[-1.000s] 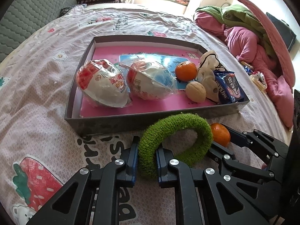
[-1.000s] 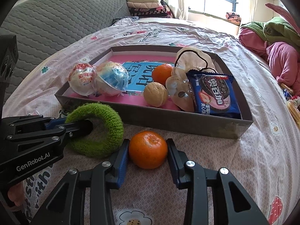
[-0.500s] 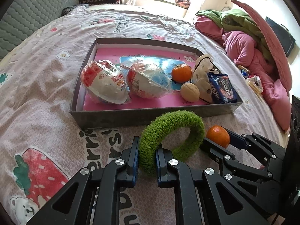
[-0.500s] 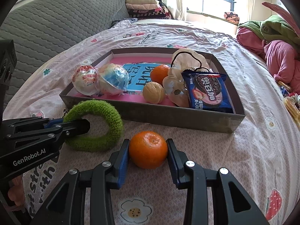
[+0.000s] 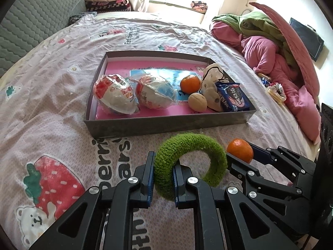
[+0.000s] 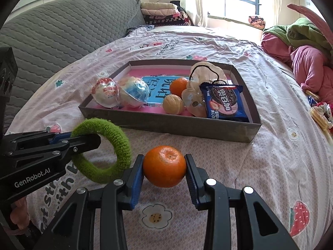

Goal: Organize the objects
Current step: 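Carry the green ring with the left tool while the right tool carries the orange over the tray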

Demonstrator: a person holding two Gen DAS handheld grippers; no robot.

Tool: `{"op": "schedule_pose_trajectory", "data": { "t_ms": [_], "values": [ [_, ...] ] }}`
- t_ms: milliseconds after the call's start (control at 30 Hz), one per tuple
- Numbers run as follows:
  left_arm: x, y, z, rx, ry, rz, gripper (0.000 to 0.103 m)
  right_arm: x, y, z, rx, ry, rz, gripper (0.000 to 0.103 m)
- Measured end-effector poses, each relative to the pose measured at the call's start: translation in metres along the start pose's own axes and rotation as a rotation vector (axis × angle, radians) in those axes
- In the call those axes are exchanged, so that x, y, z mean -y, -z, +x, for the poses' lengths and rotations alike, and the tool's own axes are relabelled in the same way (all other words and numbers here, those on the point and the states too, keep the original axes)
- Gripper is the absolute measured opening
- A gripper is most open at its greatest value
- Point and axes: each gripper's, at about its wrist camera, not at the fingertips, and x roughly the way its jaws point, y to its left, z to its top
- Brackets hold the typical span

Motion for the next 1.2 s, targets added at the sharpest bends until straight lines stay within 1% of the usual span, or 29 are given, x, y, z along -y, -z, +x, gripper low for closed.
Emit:
{"op": "schedule_pose_trajectory", "data": {
  "t_ms": [267, 567, 867, 1067, 1200],
  "values": [
    [0.005, 0.001, -0.014, 0.021, -0.007, 0.008, 0.014, -0.003, 0.001, -0.014, 0.019, -0.011, -0.006, 0.038],
    [0.007, -0.013, -0.029, 0.058, -0.008, 0.013, 0.014, -0.002, -0.013, -0.028, 0.051, -0.008, -0.018, 0.038],
    [0.003, -0.030, -0.027, 0.075, -0.008, 0.011, 0.014, 0.002, -0.030, -0.025, 0.072, 0.003, -0.010, 0.038],
    [-0.003, -0.039, -0.023, 0.082, -0.012, -0.012, 0.014, 0.004, -0.038, -0.019, 0.068, 0.005, -0.008, 0.038],
    [-0.007, -0.046, -0.026, 0.119, -0.023, -0.028, 0.014, 0.006, -0.041, -0.019, 0.074, 0.008, -0.003, 0.038]
  ]
}}
